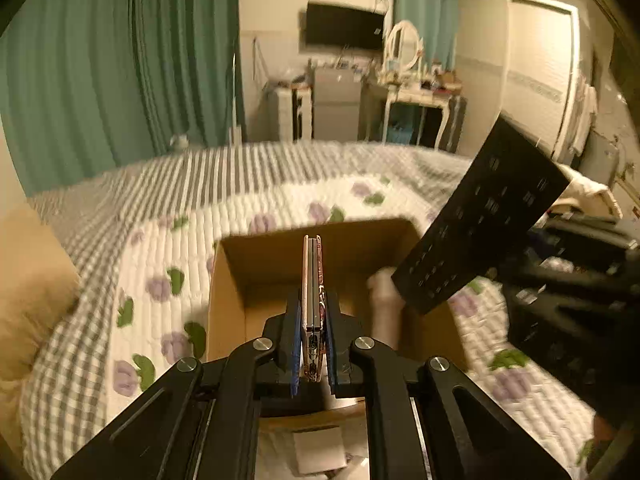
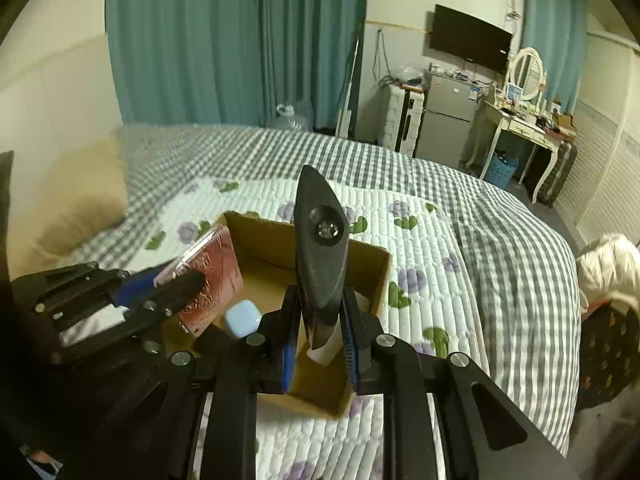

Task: Organize rigid objects
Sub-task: 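Lower the card into the box with the left tool while the right tool drops the remote in, then grasp the white charger block with the right tool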

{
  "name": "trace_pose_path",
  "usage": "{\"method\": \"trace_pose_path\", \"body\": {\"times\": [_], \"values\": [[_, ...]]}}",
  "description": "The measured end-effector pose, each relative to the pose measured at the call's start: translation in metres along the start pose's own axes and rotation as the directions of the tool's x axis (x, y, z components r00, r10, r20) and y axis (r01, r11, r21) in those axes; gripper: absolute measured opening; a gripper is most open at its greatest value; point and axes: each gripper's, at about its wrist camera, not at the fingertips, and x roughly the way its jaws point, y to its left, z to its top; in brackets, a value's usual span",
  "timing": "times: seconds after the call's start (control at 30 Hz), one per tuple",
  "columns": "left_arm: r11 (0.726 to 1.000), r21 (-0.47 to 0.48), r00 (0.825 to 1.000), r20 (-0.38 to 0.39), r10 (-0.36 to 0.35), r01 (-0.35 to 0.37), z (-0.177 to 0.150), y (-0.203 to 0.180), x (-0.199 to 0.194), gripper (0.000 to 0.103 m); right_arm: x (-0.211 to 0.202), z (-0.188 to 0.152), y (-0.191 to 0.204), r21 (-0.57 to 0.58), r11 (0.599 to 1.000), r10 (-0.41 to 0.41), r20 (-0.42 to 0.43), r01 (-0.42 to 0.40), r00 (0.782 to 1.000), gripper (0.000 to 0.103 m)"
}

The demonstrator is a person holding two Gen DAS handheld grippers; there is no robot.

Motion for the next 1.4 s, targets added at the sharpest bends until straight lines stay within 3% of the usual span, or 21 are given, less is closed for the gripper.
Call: {"method": "trace_pose_path", "body": {"times": [0.13, 0.33, 0.53, 0.57, 0.6, 0.63, 0.7, 0.73, 0.87, 0.93, 1.0, 1.17, 1.33, 1.4], "values": [[1.0, -0.011, 0.998, -0.065, 0.009, -0.01, -0.01, 0.011, 0.039, 0.01, 0.04, 0.004, 0.006, -0.004, 1.0, 0.013, -0.061, -0.014, 0.998, 0.019], [1.0, -0.012, 0.999, -0.053, 0.004, -0.004, -0.008, 0.013, 0.065, 0.01, 0.084, -0.001, 0.0, 0.017, 1.0, 0.007, -0.115, -0.005, 0.993, 0.018], [1.0, -0.012, 0.999, -0.054, -0.003, 0.003, 0.003, 0.015, 0.08, 0.012, 0.096, 0.012, -0.014, 0.056, 0.998, 0.012, -0.052, -0.009, 0.999, 0.019], [1.0, -0.003, 0.998, -0.057, 0.0, 0.0, 0.003, 0.014, 0.08, 0.013, 0.096, 0.014, -0.017, 0.075, 0.997, 0.017, -0.044, -0.014, 0.999, 0.021], [1.0, 0.01, 0.999, -0.049, 0.01, -0.009, 0.001, 0.012, 0.078, 0.017, 0.094, 0.016, -0.019, 0.084, 0.996, 0.018, -0.037, -0.015, 0.999, 0.029], [1.0, 0.018, 0.999, -0.039, 0.016, -0.015, 0.0, 0.011, 0.075, 0.022, 0.091, 0.017, -0.02, 0.087, 0.996, 0.017, -0.026, -0.015, 1.0, 0.039], [0.999, 0.027, 0.999, -0.017, 0.03, -0.029, -0.001, 0.01, 0.065, 0.062, 0.081, 0.019, -0.022, 0.089, 0.996, 0.015, -0.007, -0.015, 1.0, 0.046], [0.999, 0.022, 0.999, 0.002, 0.037, -0.037, -0.001, 0.01, 0.057, 0.068, 0.075, 0.019, -0.021, 0.087, 0.996, 0.013, 0.0, -0.013, 1.0, 0.046], [0.999, 0.001, 0.999, 0.036, 0.039, -0.039, -0.001, 0.014, 0.025, 0.069, 0.044, 0.019, -0.022, 0.083, 0.996, 0.014, 0.042, -0.017, 0.999, 0.047], [0.999, -0.006, 0.997, 0.058, 0.045, -0.045, -0.001, 0.015, 0.006, 0.075, 0.021, 0.017, -0.02, 0.071, 0.997, 0.003, 0.073, -0.008, 0.997, 0.054], [0.998, -0.006, 0.994, 0.089, 0.06, -0.06, -0.002, 0.014, -0.015, 0.088, -0.001, 0.015, -0.018, 0.064, 0.998, 0.001, 0.105, -0.008, 0.995, 0.059], [0.995, -0.002, 0.984, 0.147, 0.1, -0.1, -0.014, 0.014, -0.063, 0.101, -0.061, 0.003, -0.012, 0.041, 0.999, -0.024, 0.168, 0.017, 0.985, 0.068], [0.99, -0.008, 0.975, 0.172, 0.143, -0.144, -0.033, 0.015, -0.102, 0.103, -0.11, -0.018, -0.006, 0.052, 0.998, -0.042, 0.225, 0.031, 0.974, 0.099], [0.989, -0.021, 0.975, 0.166, 0.148, -0.146, -0.044, 0.018, -0.11, 0.103, -0.121, -0.029, -0.002, 0.044, 0.998, -0.048, 0.236, 0.039, 0.97, 0.103]]}}
